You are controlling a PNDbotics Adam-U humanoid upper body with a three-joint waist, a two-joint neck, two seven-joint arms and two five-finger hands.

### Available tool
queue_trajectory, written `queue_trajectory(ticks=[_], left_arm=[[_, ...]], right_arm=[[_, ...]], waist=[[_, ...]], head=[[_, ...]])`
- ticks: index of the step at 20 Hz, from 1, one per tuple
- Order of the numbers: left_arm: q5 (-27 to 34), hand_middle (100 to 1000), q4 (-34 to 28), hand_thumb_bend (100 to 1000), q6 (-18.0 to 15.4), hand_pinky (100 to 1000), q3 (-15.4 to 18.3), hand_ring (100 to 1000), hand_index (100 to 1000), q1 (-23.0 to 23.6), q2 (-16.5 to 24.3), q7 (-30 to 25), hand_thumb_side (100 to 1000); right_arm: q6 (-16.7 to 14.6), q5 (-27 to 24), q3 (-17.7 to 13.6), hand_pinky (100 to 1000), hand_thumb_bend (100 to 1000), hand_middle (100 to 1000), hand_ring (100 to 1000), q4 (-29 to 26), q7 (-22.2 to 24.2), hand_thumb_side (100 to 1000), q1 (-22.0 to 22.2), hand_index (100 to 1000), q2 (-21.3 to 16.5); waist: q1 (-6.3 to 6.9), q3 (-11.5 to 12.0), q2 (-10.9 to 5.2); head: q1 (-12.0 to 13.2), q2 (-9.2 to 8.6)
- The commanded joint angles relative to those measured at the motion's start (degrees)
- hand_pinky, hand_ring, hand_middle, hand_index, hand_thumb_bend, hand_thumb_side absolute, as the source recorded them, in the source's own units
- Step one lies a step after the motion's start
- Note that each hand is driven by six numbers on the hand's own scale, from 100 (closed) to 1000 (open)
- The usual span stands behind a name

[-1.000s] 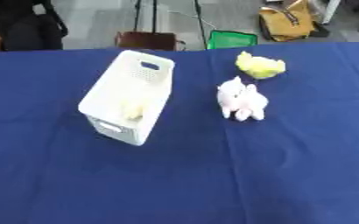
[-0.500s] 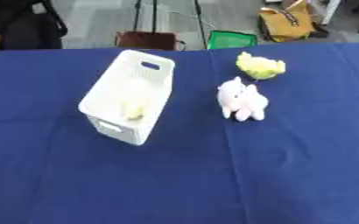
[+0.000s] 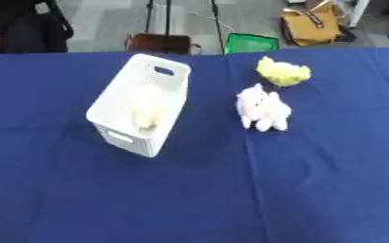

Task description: Pick up objects on the table and place them in the box.

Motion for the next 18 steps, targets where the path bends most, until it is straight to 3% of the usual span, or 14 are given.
queue_trajectory(ticks=[1,7,16,17,18], left_arm=[[0.24,714,-0.79,100,0.0,732,-0.1,705,708,-0.33,1.45,-0.23,523],[0.41,714,-0.79,100,-0.01,733,-0.32,705,707,-0.13,1.41,-0.51,523],[0.75,714,-0.79,100,-0.04,733,-0.7,705,707,0.25,1.49,-1.03,524],[0.78,714,-0.79,100,-0.04,733,-0.72,705,707,0.3,1.5,-1.09,523],[0.81,714,-0.79,100,-0.03,733,-0.73,705,707,0.33,1.52,-1.13,524]], right_arm=[[2.47,1.27,0.86,829,100,689,816,-1.25,2.81,958,-1.82,831,-3.22],[9.32,5.06,5.42,829,100,715,827,-1.25,14.09,968,-6.55,842,-8.36],[13.25,7.41,12.87,833,100,769,853,-1.25,27.97,1000,-14.89,863,-12.98],[13.76,7.55,13.57,833,100,770,855,-1.25,29.69,943,-15.76,867,-13.26],[14.18,7.71,14.16,833,100,774,855,-1.21,31.21,1000,-16.53,867,-13.46]], waist=[[-0.17,0.1,-1.46],[-0.4,0.54,-1.74],[-0.52,0.92,-2.53],[-0.54,0.95,-2.6],[-0.56,0.98,-2.65]], head=[[-0.17,0.39],[-0.48,0.85],[-1.14,1.56],[-1.2,1.61],[-1.24,1.64]])
